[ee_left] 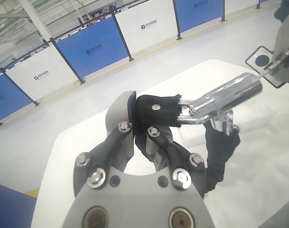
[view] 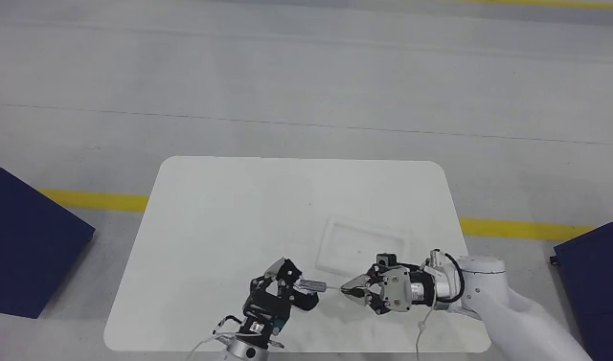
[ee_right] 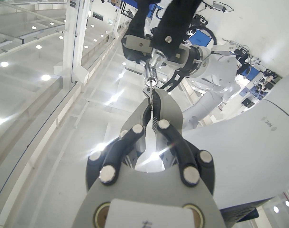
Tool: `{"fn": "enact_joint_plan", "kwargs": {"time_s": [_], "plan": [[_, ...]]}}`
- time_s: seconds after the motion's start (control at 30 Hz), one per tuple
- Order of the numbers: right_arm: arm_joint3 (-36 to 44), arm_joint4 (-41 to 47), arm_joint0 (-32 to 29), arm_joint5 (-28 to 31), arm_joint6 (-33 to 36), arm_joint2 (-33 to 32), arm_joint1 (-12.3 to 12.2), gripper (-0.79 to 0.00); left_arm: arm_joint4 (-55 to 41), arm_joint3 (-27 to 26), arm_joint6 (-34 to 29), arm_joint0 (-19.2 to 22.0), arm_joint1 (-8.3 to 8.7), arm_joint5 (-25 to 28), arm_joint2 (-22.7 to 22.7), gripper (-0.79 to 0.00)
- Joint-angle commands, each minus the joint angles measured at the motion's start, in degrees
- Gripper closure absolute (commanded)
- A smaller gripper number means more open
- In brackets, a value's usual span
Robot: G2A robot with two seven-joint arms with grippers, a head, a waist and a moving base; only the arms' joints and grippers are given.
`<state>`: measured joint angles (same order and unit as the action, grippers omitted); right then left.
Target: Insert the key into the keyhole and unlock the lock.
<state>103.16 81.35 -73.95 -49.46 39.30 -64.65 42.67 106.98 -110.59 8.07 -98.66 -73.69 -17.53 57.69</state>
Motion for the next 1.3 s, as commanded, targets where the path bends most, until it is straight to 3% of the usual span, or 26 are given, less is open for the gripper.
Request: {"fn": "enact_joint_plan", "kwargs": {"time_s": [0.0,0.2,0.63,0.67,0.7,0.73,1.27], "plan": [[-0.72,2.05,-0.22,-1.25,-0.76,-0.27,0.10,0.000,-0.07,0.02,-0.06,0.04,-0.07,-0.24,0.00,0.000],[-1.39,6.66,0.08,-4.20,-4.27,-1.31,0.41,0.000,0.22,0.15,-0.49,0.07,-0.24,-0.48,-0.06,0.000],[-2.73,7.43,0.86,-5.32,-6.52,-0.59,1.35,0.000,-2.72,0.11,-1.02,0.25,-0.59,1.57,0.02,0.000],[-2.87,7.30,0.91,-5.32,-6.51,-0.55,1.41,-0.132,-3.25,0.04,-0.96,0.29,-0.59,1.94,0.20,0.000],[-3.00,7.03,0.96,-5.23,-6.62,-0.52,1.47,-0.323,-4.08,-0.08,-1.02,0.22,-0.61,2.25,0.32,0.000],[-3.14,6.92,0.95,-5.20,-6.55,-0.45,1.53,-0.785,-5.22,-0.26,-1.16,0.15,-0.64,2.84,0.37,0.000],[-4.37,6.01,0.80,-5.15,-6.38,-0.24,1.92,-0.785,-11.52,-0.33,-1.67,0.77,-0.91,6.16,1.60,0.000]]}}
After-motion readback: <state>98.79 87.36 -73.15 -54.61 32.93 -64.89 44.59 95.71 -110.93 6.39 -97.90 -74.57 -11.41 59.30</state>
